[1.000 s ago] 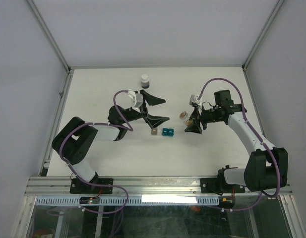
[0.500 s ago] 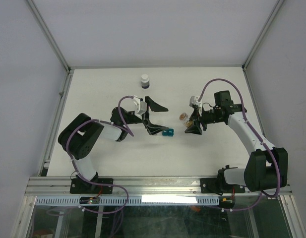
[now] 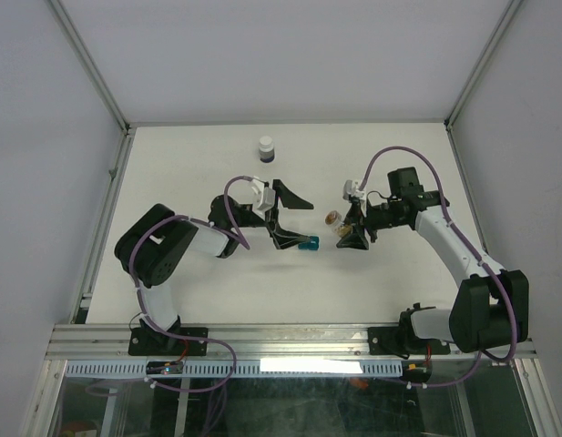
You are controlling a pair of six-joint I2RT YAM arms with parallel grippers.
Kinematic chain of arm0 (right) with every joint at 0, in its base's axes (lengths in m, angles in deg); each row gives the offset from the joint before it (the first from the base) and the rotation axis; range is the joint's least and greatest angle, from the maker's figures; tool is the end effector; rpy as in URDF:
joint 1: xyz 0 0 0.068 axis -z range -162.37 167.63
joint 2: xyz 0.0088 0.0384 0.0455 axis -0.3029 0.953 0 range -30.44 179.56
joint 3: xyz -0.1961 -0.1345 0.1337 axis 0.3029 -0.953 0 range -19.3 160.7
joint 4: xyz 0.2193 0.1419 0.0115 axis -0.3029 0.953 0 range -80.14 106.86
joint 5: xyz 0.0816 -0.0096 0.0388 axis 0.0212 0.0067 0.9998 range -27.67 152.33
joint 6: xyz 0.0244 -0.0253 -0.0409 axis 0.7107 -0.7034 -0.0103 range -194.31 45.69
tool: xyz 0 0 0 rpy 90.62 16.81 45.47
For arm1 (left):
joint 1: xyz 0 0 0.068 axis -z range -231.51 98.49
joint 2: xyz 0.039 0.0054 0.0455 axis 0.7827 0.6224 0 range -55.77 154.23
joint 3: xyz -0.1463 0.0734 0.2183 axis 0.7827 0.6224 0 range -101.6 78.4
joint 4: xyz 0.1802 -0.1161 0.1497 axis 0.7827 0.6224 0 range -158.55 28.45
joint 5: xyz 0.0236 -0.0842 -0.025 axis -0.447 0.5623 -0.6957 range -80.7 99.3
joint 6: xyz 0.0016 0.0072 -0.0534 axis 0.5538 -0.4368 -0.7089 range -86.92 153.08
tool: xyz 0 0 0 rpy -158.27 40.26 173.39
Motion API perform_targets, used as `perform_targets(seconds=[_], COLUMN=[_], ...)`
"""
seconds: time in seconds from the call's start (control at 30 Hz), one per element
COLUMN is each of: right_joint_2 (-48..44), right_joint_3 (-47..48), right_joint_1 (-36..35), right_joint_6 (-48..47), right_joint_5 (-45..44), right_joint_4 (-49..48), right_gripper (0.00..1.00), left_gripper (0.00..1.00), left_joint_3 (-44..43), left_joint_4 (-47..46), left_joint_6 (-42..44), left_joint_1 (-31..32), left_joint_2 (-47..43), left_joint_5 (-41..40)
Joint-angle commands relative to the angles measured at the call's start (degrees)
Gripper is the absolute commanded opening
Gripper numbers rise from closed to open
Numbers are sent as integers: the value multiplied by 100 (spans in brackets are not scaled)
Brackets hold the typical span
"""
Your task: Sort the pills into containers
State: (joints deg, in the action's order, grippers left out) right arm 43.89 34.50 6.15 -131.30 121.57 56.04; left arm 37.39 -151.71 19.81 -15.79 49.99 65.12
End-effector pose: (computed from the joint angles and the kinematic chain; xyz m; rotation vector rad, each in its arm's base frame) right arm 0.2247 0.0769 0.2532 -1.4548 1.6787 0.9809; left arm 0.2586 -0.2224 0.2013 1.1252 1.0300 -1.2993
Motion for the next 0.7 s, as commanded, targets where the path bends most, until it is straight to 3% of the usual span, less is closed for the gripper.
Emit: perform_targets(seconds=[0.0, 0.3, 0.67], right_joint_2=[0, 89, 153], right_joint_3=[179, 175, 195], right_joint_1=[-152, -324, -429], right_joint_6=[-215, -243, -238], right_joint_5=[112, -34, -101], right_joint_4=[22, 32, 39], right_gripper=[0, 0, 0], left_gripper=[87, 68, 59], left_joint_3=[-282, -465, -685], left_joint_4=[-496, -224, 386], left_joint_6=[152, 131, 356], left_joint_1=[196, 336, 491], left_joint_2=[-13, 41, 64], left_joint_5=[-102, -98, -51])
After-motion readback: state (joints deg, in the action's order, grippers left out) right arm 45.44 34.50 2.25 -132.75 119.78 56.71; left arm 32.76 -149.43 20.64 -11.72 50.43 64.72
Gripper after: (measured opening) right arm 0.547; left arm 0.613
